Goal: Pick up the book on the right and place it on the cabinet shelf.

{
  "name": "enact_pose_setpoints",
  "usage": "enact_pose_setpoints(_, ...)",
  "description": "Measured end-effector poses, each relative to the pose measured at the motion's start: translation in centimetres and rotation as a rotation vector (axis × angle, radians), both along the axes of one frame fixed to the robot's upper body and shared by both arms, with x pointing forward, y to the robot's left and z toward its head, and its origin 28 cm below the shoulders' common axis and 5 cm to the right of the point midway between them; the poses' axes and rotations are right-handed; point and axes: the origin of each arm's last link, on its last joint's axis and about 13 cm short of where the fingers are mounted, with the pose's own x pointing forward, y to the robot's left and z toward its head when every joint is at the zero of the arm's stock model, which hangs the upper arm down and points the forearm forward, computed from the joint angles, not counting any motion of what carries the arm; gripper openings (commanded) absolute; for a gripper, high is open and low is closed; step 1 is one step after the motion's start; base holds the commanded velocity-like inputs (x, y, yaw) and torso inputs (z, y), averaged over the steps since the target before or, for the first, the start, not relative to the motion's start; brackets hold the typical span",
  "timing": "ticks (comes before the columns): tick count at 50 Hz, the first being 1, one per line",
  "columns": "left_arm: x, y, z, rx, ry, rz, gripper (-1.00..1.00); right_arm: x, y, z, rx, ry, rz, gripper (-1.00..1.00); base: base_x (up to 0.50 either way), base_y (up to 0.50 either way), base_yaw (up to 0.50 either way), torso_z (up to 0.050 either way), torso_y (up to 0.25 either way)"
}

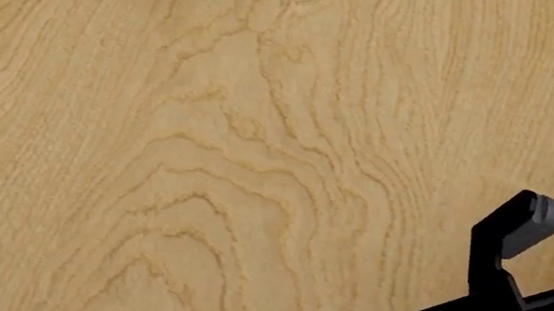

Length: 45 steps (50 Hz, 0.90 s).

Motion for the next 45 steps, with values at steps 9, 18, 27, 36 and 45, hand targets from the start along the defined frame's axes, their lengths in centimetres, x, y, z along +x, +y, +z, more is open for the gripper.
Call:
enact_pose_setpoints(9,0.0,0.0,0.0,0.0,-0.001,-0.001,1.0,-0.8,0.2,0.2,0.061,0.005,-0.01,1.0,0.0,0.0,0.0,0.0,0.0)
enact_pose_setpoints(18,0.0,0.0,0.0,-0.001,-0.002,-0.002,1.0,-1.7,0.6,1.0,0.078,-0.005,-0.004,1.0,0.0,0.0,0.0,0.0,0.0)
enact_pose_setpoints(27,0.0,0.0,0.0,-0.001,-0.003,-0.003,1.0,-2.5,1.1,2.1,0.066,-0.027,0.008,1.0,0.0,0.0,0.0,0.0,0.0)
enact_pose_setpoints(36,-0.1,0.0,0.1,-0.002,-0.004,-0.004,1.0,-3.0,1.7,2.9,0.063,-0.051,0.043,1.0,0.0,0.0,0.0,0.0,0.0)
enact_pose_setpoints(45,0.0,0.0,0.0,-0.005,-0.005,-0.005,1.0,-3.3,2.6,3.4,0.084,-0.071,0.139,1.0,0.0,0.0,0.0,0.0,0.0)
